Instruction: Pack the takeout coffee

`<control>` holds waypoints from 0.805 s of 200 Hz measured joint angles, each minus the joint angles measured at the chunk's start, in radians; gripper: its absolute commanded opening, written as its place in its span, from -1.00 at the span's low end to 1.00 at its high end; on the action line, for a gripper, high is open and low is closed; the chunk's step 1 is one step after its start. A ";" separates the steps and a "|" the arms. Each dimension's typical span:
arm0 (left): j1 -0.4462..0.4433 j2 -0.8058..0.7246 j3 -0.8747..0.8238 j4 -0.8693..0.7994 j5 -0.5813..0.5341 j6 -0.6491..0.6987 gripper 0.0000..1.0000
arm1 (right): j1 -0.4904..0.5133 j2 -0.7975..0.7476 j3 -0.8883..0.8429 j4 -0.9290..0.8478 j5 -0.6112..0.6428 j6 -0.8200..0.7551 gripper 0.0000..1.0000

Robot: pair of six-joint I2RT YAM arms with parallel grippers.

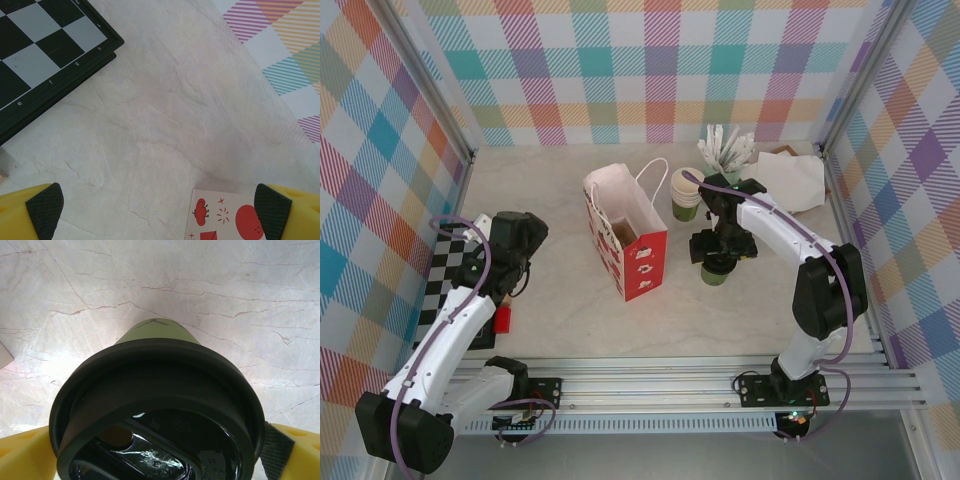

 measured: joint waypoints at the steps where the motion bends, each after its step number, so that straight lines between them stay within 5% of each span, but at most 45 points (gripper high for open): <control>1: 0.000 0.000 0.000 0.000 0.000 0.000 1.00 | 0.000 0.000 0.000 0.000 0.000 0.000 1.00; 161: 0.000 0.010 0.000 0.000 0.000 0.003 1.00 | 0.000 0.023 -0.001 0.000 -0.001 0.000 0.96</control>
